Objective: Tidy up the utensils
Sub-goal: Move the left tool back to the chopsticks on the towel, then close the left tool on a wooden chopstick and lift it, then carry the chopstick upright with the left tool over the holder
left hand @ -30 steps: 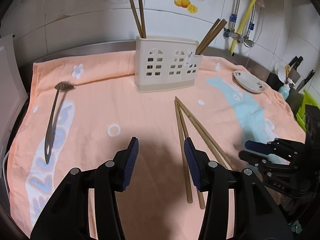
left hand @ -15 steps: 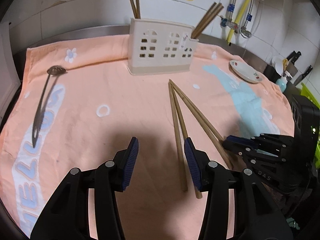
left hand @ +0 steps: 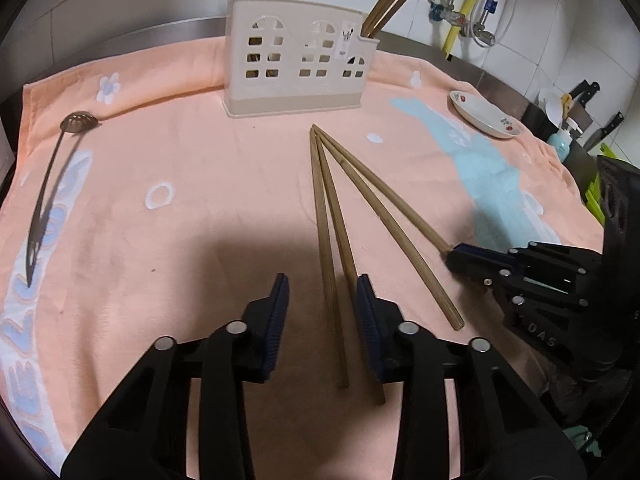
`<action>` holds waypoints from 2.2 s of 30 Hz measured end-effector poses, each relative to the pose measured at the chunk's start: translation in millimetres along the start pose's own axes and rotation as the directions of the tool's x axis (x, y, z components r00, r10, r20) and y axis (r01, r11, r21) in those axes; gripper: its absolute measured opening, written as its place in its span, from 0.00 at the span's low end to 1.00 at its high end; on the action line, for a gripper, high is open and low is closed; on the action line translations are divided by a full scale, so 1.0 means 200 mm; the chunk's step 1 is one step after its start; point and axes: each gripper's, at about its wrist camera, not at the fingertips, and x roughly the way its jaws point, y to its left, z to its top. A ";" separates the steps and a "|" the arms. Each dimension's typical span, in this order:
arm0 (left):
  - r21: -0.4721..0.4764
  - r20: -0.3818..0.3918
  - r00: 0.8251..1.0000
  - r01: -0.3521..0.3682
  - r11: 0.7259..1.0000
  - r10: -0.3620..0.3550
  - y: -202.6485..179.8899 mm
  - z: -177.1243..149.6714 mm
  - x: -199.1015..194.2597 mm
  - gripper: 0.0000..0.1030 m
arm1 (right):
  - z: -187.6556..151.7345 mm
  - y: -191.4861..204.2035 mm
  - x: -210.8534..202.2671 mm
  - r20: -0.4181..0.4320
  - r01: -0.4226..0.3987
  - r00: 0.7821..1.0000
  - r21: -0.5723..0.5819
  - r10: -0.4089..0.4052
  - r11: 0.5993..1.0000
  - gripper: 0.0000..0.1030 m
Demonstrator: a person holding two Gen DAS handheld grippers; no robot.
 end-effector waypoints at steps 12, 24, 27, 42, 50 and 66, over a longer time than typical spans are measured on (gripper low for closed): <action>-0.012 -0.026 1.000 -0.007 1.000 0.007 -0.01 0.01 0.09 0.13 | -0.02 -0.05 -0.01 -0.002 0.011 1.000 0.017 -0.011 1.000 0.07; 0.032 -0.028 0.999 -0.044 0.999 0.045 -0.05 0.03 0.11 0.12 | -0.02 -0.04 -0.01 0.005 0.026 1.000 0.003 -0.026 1.000 0.07; 0.026 -0.028 0.999 -0.043 0.999 0.044 -0.04 0.03 0.09 0.06 | -0.01 -0.04 -0.03 0.018 0.028 0.999 0.000 -0.028 1.000 0.07; 0.037 0.144 0.989 -0.027 0.999 0.021 -0.02 0.21 -0.21 0.06 | 0.27 -0.02 -0.34 0.207 0.022 0.978 -0.060 -0.009 0.998 0.07; 0.061 0.205 0.979 -0.002 0.998 -0.010 -0.03 0.35 -0.31 0.05 | 0.45 -0.02 -0.42 0.260 0.010 0.966 -0.094 0.015 0.995 0.07; 0.119 0.242 0.969 0.022 0.993 -0.051 -0.02 0.77 -0.41 0.05 | 0.94 -0.10 -0.55 0.286 0.005 0.957 -0.166 0.043 0.986 0.07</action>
